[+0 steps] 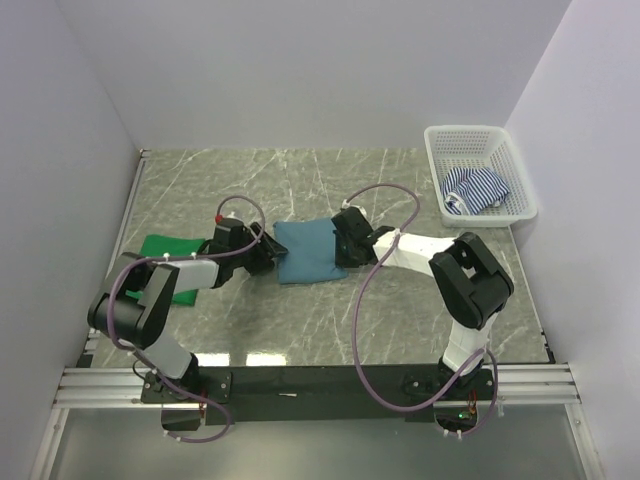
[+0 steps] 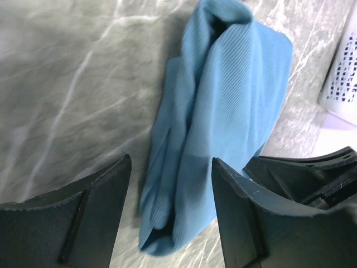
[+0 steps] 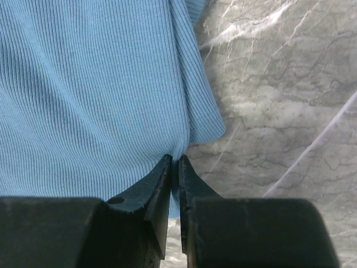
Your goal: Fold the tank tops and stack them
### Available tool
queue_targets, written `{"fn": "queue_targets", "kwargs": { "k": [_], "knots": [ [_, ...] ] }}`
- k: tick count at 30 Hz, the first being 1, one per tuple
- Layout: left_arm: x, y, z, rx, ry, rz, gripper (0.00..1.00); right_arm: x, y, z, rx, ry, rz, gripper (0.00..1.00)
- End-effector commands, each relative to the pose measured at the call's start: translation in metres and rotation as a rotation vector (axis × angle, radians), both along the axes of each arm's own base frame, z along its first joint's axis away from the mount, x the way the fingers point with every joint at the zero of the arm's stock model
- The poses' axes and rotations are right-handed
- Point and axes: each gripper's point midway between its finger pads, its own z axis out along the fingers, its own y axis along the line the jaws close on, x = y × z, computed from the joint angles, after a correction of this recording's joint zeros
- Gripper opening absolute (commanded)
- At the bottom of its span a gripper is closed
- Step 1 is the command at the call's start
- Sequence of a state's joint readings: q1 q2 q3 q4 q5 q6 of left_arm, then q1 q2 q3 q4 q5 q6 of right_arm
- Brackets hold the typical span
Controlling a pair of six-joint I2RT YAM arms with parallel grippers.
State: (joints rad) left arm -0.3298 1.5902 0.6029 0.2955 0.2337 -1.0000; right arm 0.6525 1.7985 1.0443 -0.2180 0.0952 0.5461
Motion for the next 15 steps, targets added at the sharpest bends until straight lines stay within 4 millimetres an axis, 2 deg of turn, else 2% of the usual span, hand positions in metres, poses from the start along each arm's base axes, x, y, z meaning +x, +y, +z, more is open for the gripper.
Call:
{"fn": "queue_targets", "kwargs": {
  "k": [1, 7, 11, 13, 14, 15],
  "knots": [
    [-0.025, 0.012, -0.052, 0.118, 0.167, 0.033, 0.67, -0.004, -0.015, -0.018, -0.041, 0.044, -0.017, 0.15],
    [-0.021, 0.004, -0.067, 0.176, 0.206, 0.027, 0.63, 0.0, -0.017, -0.012, 0.002, 0.042, -0.018, 0.14],
    [-0.012, -0.009, -0.064, 0.2, 0.196, -0.002, 0.54, 0.001, -0.015, -0.008, 0.027, 0.042, -0.007, 0.14],
    [-0.013, -0.01, -0.063, 0.248, 0.198, -0.018, 0.43, 0.002, -0.014, -0.005, 0.034, 0.04, -0.008, 0.14],
    [-0.006, -0.014, -0.056, 0.259, 0.18, -0.023, 0.37, 0.001, -0.013, -0.003, 0.041, 0.039, -0.003, 0.14],
    [-0.011, -0.01, -0.059, 0.298, 0.201, -0.036, 0.28, 0.002, -0.013, -0.002, 0.044, 0.039, -0.002, 0.14]
  ]
}}
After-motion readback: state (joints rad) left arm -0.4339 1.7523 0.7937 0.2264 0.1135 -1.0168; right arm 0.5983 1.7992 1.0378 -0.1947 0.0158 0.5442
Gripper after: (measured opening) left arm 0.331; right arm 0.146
